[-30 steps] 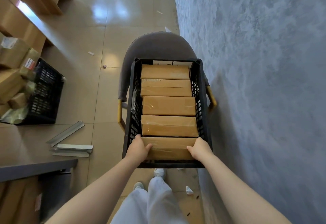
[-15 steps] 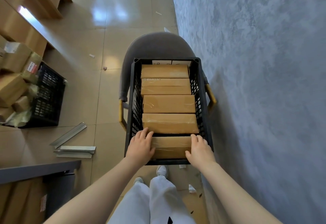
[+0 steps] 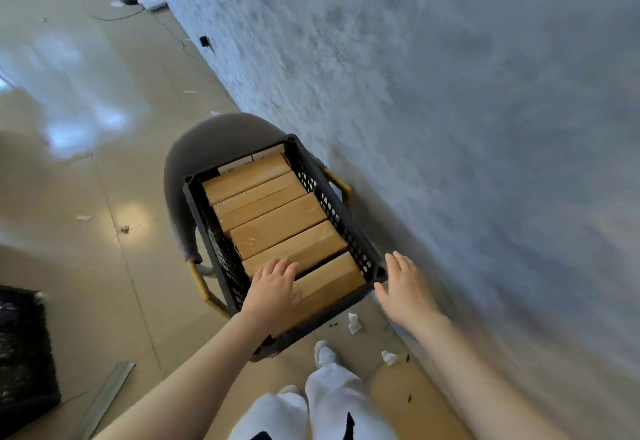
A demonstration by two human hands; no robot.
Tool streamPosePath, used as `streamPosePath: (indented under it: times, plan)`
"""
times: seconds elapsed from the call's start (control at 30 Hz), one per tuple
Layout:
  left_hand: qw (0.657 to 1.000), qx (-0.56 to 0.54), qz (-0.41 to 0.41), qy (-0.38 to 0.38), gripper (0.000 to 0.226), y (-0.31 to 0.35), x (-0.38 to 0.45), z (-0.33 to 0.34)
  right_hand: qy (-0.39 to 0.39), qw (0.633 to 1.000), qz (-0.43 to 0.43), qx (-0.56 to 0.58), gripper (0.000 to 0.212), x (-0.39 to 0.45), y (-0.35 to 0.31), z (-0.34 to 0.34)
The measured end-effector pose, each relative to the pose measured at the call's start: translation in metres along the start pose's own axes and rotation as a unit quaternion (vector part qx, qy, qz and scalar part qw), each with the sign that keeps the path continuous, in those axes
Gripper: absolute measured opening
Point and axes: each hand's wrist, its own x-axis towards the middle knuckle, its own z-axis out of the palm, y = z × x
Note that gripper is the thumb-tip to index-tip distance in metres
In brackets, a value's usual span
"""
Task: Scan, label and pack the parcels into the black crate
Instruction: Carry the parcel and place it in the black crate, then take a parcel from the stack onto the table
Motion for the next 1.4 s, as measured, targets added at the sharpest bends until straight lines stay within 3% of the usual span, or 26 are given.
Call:
streamPosePath:
  times: [0.27,0.47,0.8,0.9,1.0,1.27,1.4]
  plan:
    - [0.976,0.026,0.214,-0.011,0.057,0.079,-0.022,-0.029,0.094,0.971,0.197,0.097,0.066,-0.157,0.031,0.010]
    - [0.928,0.047,0.369,-0.034,0.058,0.187,-0.060,-0.022,0.171,0.912,0.341,0.149,0.063,-0.299,0.072,0.031]
    - [0.778,0.063,0.620,-0.084,0.063,0.397,-0.248,0.049,0.295,0.755,0.538,0.231,0.060,-0.573,0.117,0.082]
    - [0.746,0.034,0.660,-0.077,0.077,0.457,-0.322,0.079,0.335,0.721,0.559,0.235,0.056,-0.661,0.124,0.093]
    - [0.716,0.014,0.693,-0.079,0.072,0.510,-0.399,0.106,0.356,0.703,0.576,0.219,0.057,-0.744,0.131,0.108]
    - [0.570,-0.021,0.808,-0.148,0.062,0.615,-0.601,0.168,0.385,0.615,0.660,0.195,0.064,-0.920,0.158,0.157]
    - [0.542,-0.001,0.821,-0.178,0.061,0.674,-0.672,0.214,0.395,0.578,0.689,0.185,0.065,-0.996,0.195,0.181]
